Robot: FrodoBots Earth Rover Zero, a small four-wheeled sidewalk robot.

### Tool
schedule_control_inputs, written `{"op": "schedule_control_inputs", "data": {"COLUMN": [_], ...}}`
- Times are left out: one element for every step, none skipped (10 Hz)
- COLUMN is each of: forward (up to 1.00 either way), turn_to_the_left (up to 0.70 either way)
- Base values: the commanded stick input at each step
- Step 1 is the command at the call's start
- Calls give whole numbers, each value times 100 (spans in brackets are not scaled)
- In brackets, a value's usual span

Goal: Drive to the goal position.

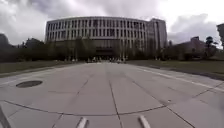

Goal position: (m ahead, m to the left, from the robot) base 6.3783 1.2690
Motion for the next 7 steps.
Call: {"op": "schedule_control_inputs", "data": {"forward": [70,70,70,70,70,70,70], "turn_to_the_left": [1,1,1,1,1,1,1]}}
